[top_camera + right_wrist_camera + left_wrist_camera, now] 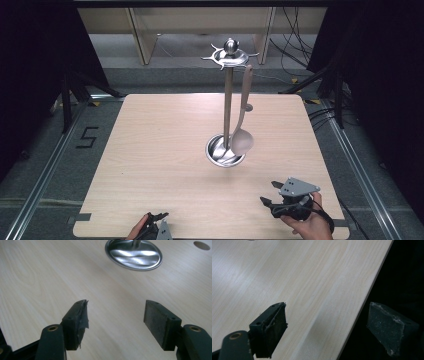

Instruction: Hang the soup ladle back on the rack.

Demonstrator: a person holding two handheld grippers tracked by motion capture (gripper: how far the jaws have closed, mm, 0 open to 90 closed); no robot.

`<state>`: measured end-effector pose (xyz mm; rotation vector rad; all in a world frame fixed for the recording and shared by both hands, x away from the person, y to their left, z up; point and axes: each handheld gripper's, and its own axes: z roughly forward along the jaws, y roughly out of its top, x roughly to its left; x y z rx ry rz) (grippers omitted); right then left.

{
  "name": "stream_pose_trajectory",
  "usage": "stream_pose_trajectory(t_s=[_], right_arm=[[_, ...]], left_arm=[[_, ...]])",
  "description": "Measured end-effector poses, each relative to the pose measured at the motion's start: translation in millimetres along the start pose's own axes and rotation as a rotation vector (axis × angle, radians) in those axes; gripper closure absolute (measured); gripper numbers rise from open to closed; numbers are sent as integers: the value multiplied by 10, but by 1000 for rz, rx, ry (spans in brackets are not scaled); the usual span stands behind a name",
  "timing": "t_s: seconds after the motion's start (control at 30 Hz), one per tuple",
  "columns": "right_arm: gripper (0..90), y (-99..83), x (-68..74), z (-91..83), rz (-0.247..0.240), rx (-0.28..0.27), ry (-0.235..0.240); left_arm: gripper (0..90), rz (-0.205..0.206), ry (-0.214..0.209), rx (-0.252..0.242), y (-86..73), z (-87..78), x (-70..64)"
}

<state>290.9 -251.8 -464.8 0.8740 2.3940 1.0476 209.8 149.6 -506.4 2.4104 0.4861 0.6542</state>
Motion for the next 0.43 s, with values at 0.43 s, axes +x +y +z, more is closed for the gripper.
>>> stream_pose_trajectory(t_s=[0.43], right_arm=[[355, -252, 40, -58, 6, 26, 21]], left_arm=[[149, 2, -11, 17, 4, -6, 7]])
